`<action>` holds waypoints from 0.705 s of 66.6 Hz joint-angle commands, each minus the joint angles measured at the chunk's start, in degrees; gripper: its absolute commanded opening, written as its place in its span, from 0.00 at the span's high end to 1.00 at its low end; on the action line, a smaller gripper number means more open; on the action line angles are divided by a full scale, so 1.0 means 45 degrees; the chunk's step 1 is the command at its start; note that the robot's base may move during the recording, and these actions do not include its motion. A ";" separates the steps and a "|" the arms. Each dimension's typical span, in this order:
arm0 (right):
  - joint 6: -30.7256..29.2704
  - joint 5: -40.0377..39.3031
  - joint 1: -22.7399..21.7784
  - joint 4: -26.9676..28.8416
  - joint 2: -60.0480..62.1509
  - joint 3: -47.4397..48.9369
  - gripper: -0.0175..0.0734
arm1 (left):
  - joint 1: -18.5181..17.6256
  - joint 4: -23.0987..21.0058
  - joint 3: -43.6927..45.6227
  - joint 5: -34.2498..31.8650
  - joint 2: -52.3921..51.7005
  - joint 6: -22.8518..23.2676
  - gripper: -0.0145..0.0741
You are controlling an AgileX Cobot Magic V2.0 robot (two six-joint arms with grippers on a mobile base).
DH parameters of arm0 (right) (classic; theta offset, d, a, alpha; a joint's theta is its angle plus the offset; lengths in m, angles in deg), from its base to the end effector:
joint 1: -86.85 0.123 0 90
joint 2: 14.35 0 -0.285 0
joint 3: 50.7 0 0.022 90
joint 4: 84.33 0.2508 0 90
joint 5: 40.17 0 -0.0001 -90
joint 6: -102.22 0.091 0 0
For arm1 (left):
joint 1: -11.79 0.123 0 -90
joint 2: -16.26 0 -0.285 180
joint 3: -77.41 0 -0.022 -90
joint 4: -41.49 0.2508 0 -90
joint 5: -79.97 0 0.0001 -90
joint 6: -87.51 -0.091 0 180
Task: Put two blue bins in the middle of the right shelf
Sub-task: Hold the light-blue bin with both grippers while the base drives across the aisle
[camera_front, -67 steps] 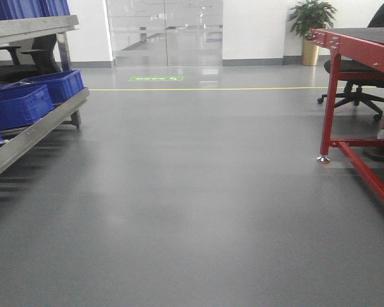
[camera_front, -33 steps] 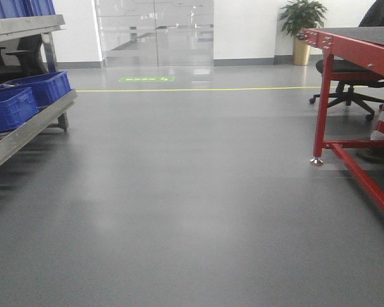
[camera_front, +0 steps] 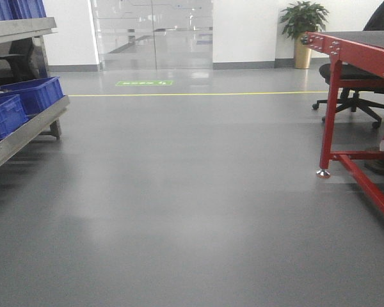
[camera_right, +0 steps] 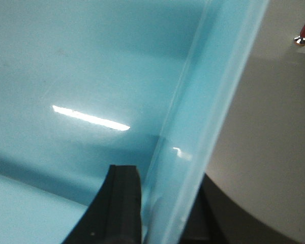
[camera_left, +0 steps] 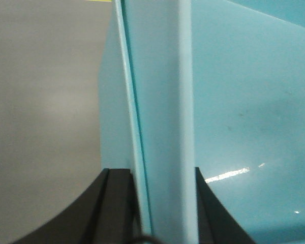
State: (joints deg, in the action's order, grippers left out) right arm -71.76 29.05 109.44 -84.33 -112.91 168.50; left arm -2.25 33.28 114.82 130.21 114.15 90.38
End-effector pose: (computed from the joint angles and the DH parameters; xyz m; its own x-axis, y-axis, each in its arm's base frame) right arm 0.2937 0.1222 0.4947 -0.6129 -0.1414 -0.7774 -0.3216 0.9433 0.0820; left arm 0.3189 -0.0901 0.5164 -0.3835 -0.0492 -0.9222 0.2895 0.9418 -0.1707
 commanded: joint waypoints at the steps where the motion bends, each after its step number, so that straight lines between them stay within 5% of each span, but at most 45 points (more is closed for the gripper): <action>1: -0.0436 -0.0932 0.0091 0.0714 0.0170 0.0142 0.98 | -0.0125 -0.1121 0.0206 -0.1522 -0.0257 0.0158 0.96; 47: -0.0436 -0.0932 0.0091 0.0714 0.0170 0.0142 0.98 | -0.0125 -0.1121 0.0206 -0.1522 -0.0257 0.0158 0.96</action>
State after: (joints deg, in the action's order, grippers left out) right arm -71.66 29.05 109.44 -84.33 -112.91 168.50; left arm -2.25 33.28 114.82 130.21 114.15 90.38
